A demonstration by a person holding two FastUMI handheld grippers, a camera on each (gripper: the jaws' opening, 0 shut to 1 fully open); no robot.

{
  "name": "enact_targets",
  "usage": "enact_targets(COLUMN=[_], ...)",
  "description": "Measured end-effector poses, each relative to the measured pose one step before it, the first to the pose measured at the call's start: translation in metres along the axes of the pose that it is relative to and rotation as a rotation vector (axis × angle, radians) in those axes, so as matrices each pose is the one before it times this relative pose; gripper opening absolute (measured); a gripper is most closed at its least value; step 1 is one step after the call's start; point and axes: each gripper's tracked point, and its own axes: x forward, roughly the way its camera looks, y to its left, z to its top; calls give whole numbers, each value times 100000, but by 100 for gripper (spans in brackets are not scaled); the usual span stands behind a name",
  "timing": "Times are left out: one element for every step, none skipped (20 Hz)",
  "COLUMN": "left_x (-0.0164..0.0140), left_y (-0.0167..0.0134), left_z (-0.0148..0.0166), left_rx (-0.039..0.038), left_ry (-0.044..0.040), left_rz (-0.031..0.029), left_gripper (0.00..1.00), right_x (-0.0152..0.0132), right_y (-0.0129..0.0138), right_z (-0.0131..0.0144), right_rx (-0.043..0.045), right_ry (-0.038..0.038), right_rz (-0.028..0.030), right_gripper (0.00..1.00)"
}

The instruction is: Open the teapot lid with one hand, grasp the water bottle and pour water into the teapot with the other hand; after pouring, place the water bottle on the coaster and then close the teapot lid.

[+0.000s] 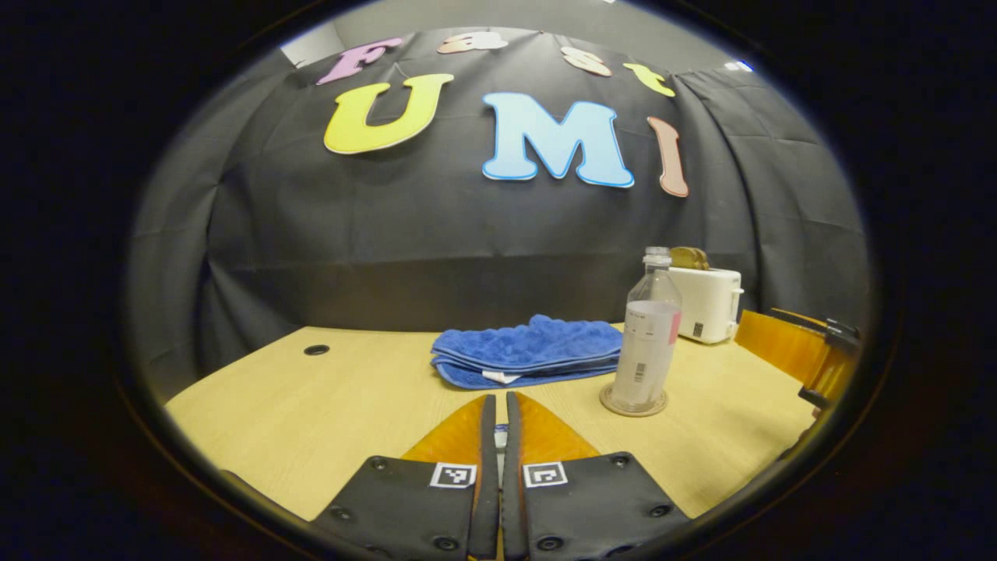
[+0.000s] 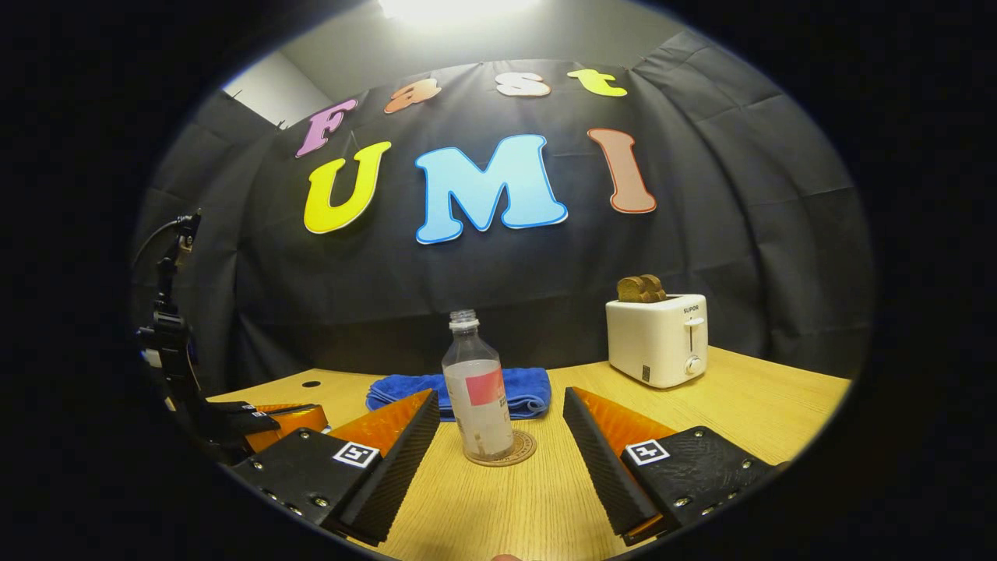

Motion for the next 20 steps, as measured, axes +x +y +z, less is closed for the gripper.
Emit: enact_targets(left_x=[-332,193,-117,5,70,-86,-163,-161,-128,-285,-421,-524,-566,-561,-556,-715,-795,-858,-833,-831], left_y=[31,41,-51,-167,-91,102,-53,-3,79,92,424,242,28,0,87,144,249,267,255,175], left_z=[-116,-161,-126,-80,-169,136,192,122,-171,354,602,707,646,584,211,309,207,329,18,-15], left_rx=[-187,-212,-30,-199,-70,238,-11,-371,-516,-499,38,-262,-253,169,215,-285,-563,-586,-240,499], left_ry=[21,243,605,663,469,-486,-566,-556,-206,-1018,-1721,-1716,-1650,-808,-245,-46,-431,-615,-498,-287], left_rz=[-19,-271,38,-542,-76,24,296,92,-51,631,1588,654,327,98,-72,-86,291,527,455,364], left_gripper=[11,11,14,14,19,19,19,18,19,18,18,19,16,14,14,14,14,14,14,14], right_x=[-122,43,86,10,-31,16,-16,18,25,49,-8,-6,-35,-25,-55,-139,-286,-432,-525,-555], right_y=[-36,21,86,-3,69,-14,-18,-35,46,48,115,128,78,133,205,205,206,57,135,76], right_z=[-19,-25,-99,0,-32,33,-4,20,-231,-85,-84,-7,-175,-98,-179,-58,-208,-270,-320,-254], right_rx=[62,36,29,9,-42,-90,-37,-6,69,217,233,65,-93,-47,345,961,1187,792,-125,-924], right_ry=[35,81,128,90,18,-54,41,93,357,407,316,237,337,417,490,383,536,517,514,136], right_rz=[10,87,80,146,41,-43,-48,-8,-8,185,241,204,105,160,400,443,388,-6,-38,-165], right_gripper=[99,99,99,99,99,99,99,99,99,99,99,99,99,99,99,99,99,99,99,99])
